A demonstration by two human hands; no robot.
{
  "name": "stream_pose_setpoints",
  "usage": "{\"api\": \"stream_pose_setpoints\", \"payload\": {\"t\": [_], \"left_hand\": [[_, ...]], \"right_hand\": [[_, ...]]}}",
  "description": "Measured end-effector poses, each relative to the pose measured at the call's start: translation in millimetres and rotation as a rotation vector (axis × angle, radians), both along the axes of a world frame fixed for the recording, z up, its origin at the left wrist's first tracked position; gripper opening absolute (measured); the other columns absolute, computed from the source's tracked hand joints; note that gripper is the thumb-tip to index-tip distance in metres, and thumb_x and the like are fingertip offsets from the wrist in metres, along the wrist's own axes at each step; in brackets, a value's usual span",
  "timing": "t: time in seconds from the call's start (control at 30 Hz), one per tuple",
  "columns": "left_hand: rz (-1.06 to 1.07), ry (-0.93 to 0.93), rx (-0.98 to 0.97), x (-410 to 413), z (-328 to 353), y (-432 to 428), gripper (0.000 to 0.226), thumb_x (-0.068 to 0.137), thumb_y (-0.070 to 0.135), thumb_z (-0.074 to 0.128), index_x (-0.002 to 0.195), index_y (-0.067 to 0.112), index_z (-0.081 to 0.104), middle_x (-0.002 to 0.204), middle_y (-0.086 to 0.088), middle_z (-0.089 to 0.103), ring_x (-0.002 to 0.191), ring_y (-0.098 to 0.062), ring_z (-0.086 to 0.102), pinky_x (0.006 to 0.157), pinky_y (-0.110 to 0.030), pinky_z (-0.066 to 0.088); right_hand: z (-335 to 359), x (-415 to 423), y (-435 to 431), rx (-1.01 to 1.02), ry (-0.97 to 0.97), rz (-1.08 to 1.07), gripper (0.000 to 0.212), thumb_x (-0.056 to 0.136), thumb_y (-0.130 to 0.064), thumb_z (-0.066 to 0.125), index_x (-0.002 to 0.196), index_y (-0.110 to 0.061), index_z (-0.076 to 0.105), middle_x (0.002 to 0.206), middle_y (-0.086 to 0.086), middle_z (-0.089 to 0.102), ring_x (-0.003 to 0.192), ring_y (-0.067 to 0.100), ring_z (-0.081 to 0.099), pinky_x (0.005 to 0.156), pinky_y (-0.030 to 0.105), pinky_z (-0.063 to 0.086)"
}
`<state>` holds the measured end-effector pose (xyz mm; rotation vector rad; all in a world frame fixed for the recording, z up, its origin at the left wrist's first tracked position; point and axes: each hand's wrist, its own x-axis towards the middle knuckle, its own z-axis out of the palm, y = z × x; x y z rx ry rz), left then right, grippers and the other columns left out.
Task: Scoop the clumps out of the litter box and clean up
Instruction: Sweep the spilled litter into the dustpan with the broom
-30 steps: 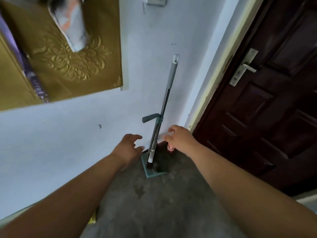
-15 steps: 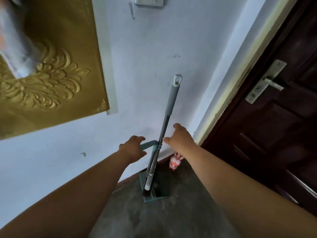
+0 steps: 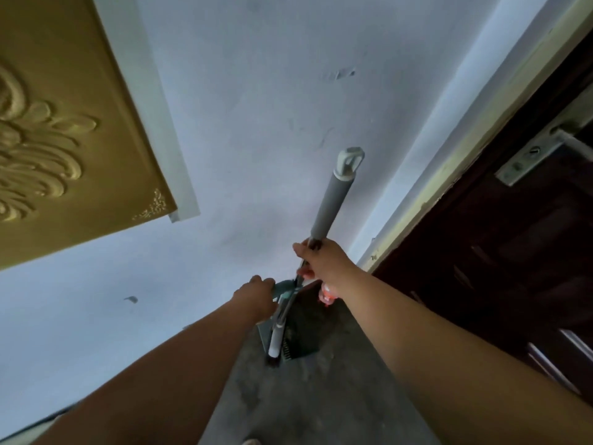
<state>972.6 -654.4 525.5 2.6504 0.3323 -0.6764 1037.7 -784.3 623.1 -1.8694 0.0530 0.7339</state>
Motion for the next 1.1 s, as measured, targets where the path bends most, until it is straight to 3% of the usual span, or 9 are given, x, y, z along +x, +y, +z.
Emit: {"api": "stream_pose_setpoints", "payload": {"t": [0.07,0.27,0.37,0.4,0.47,0.6,0.73,0.9,1.1], "left_hand": [[0.020,0.010,-0.032,-4,-3,-8,0.041,0.091,0.031,0.053,0.128,0.014,0.048,0.123,-0.011,0.053,0.111,-0.027,0.056,0.090,-0.034,0.045],[0.170,0.048,-0.105,-42,5,-25,0.034,0.090,0.029,0.052,0.119,0.012,0.053,0.120,-0.009,0.060,0.111,-0.025,0.057,0.088,-0.030,0.043],[0.274,0.022,-0.101,-81,18,-33,0.035,0.088,0.040,0.056,0.109,0.013,0.060,0.108,-0.006,0.063,0.103,-0.022,0.059,0.081,-0.029,0.043],[0.299,0.000,-0.099,-95,25,-37,0.038,0.087,0.047,0.056,0.105,0.013,0.062,0.101,-0.005,0.063,0.098,-0.022,0.059,0.081,-0.030,0.044],[0.342,-0.048,-0.090,-128,36,-47,0.043,0.084,0.057,0.057,0.096,0.015,0.061,0.091,-0.003,0.060,0.090,-0.020,0.057,0.080,-0.031,0.046],[0.447,-0.093,-0.063,-206,54,-80,0.048,0.084,0.060,0.056,0.099,0.015,0.063,0.101,-0.009,0.065,0.099,-0.026,0.061,0.084,-0.034,0.049],[0.552,-0.117,-0.058,-276,65,-107,0.048,0.082,0.063,0.054,0.105,0.022,0.066,0.102,-0.004,0.067,0.100,-0.023,0.062,0.087,-0.034,0.050],[0.667,-0.149,-0.017,-363,77,-121,0.036,0.084,0.058,0.056,0.105,0.030,0.065,0.102,0.002,0.067,0.098,-0.019,0.062,0.081,-0.028,0.048],[0.764,-0.125,0.030,-457,75,-124,0.043,0.084,0.061,0.054,0.106,0.025,0.064,0.099,-0.002,0.064,0.097,-0.021,0.061,0.076,-0.029,0.047]], "right_hand": [[-2,-7,-3,-0.034,-0.091,0.038,0.026,0.090,-0.030,0.062,0.099,-0.005,0.057,0.080,0.010,0.059,0.060,0.014,0.060,0.057,0.019,0.053],[13,-50,-10,0.002,-0.226,0.237,0.032,0.086,-0.033,0.066,0.092,-0.002,0.061,0.069,0.006,0.059,0.057,0.014,0.059,0.053,0.018,0.050],[37,-79,-18,0.051,-0.207,0.324,0.008,0.085,-0.012,0.065,0.091,-0.007,0.065,0.078,0.006,0.065,0.059,0.015,0.062,0.052,0.018,0.050],[45,-88,-21,0.071,-0.198,0.338,0.011,0.085,-0.002,0.059,0.089,-0.009,0.067,0.082,0.006,0.067,0.058,0.016,0.062,0.050,0.020,0.049],[55,-110,-33,0.168,-0.087,0.317,0.028,0.085,0.005,0.045,0.087,-0.009,0.068,0.088,0.008,0.071,0.055,0.020,0.062,0.048,0.024,0.046],[66,-158,-63,0.284,0.353,0.387,0.032,0.089,-0.025,0.042,0.090,-0.008,0.069,0.098,0.007,0.071,0.066,0.034,0.067,0.056,0.028,0.051],[70,-211,-64,0.242,0.618,0.548,0.039,0.083,-0.045,0.053,0.066,-0.011,0.059,0.079,0.006,0.062,0.067,0.032,0.059,0.067,0.033,0.049],[75,-295,-41,0.225,0.711,0.484,0.025,0.074,-0.025,0.045,0.052,-0.015,0.045,0.057,0.003,0.041,0.049,0.018,0.030,0.058,0.023,0.032],[68,-380,-23,0.172,0.719,0.523,0.032,0.074,-0.021,0.032,0.044,-0.014,0.038,0.055,0.004,0.036,0.046,0.017,0.020,0.055,0.023,0.026]]}}
